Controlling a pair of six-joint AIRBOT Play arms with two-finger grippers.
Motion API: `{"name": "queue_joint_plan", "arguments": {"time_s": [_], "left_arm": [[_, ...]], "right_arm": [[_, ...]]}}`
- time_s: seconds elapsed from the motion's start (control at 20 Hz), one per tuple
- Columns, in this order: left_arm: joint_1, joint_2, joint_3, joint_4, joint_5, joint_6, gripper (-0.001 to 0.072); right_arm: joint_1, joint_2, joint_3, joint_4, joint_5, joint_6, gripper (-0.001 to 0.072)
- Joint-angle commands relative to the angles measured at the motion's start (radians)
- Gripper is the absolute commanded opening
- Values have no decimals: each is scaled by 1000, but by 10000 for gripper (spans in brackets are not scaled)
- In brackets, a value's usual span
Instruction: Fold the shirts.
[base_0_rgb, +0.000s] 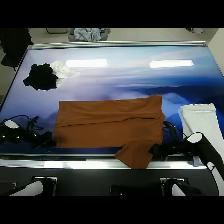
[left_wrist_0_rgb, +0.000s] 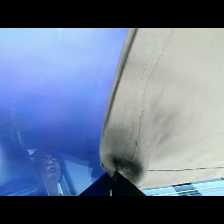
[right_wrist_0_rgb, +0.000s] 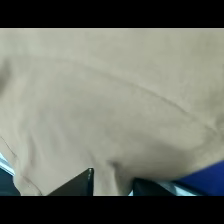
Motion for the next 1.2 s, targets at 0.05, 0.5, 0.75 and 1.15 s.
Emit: {"name": "queue_joint_plan", "arguments": {"time_s": [0.05,0.5,0.75,1.15], "left_arm": [[0,1,1,0,7,8,33],[0,174,164,-129,14,45,29],[-45,52,326,-140,90,-19,29],[-103,-347,654,-146,35,-127,31]], "right_arm": [[1,-1,-19,3,-61,26,98],[1,81,237,25,18,-77,39],[1,-109,552,48,-59,-53,39],[116,-618,1027,41,-116,60,40]]}}
